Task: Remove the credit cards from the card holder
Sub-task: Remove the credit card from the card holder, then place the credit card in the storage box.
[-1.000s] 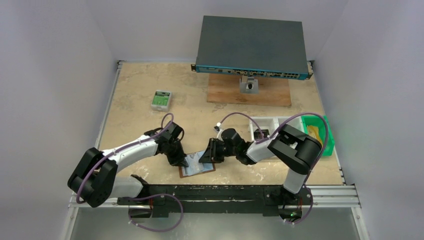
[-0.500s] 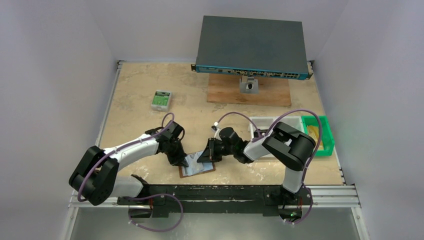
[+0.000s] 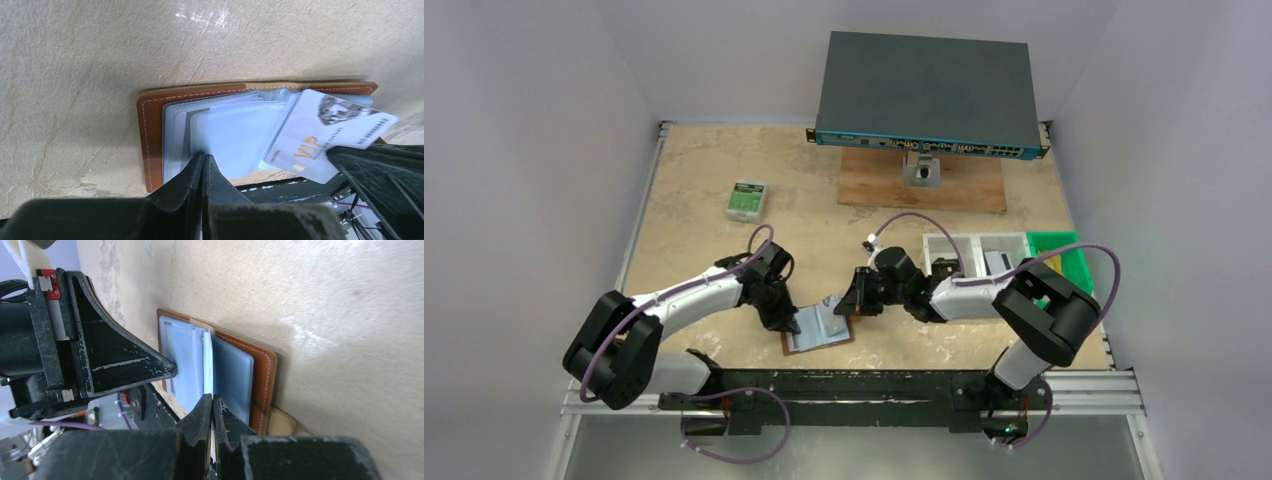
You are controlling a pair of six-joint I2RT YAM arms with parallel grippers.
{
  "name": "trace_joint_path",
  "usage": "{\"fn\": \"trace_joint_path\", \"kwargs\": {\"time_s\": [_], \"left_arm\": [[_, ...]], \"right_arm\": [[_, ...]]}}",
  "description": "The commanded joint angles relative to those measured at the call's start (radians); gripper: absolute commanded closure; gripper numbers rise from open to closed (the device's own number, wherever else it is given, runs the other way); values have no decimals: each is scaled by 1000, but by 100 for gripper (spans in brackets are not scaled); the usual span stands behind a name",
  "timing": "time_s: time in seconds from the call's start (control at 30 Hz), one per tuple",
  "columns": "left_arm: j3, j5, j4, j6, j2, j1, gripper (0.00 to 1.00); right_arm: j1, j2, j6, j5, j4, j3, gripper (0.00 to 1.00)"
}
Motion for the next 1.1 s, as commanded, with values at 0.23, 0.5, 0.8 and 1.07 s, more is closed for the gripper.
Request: {"fn": "trace_joint_path", "kwargs": {"time_s": [0.23,0.5,0.8,1.07], "left_arm": [[33,-113,-45,117,-35,0,100],[205,-95,-131,168,-128,-31,87],[309,-81,-195,223,-203,-31,41],[355,-25,-197,291,-210,-32,28]], "right_arm": [[-12,-194,-114,139,-267,62,100],[-11,-295,-140,211,-414,111,100],[-12,-451,-122,407,-636,154,100],[-38,-562,-44,658,-916,212,100]]}}
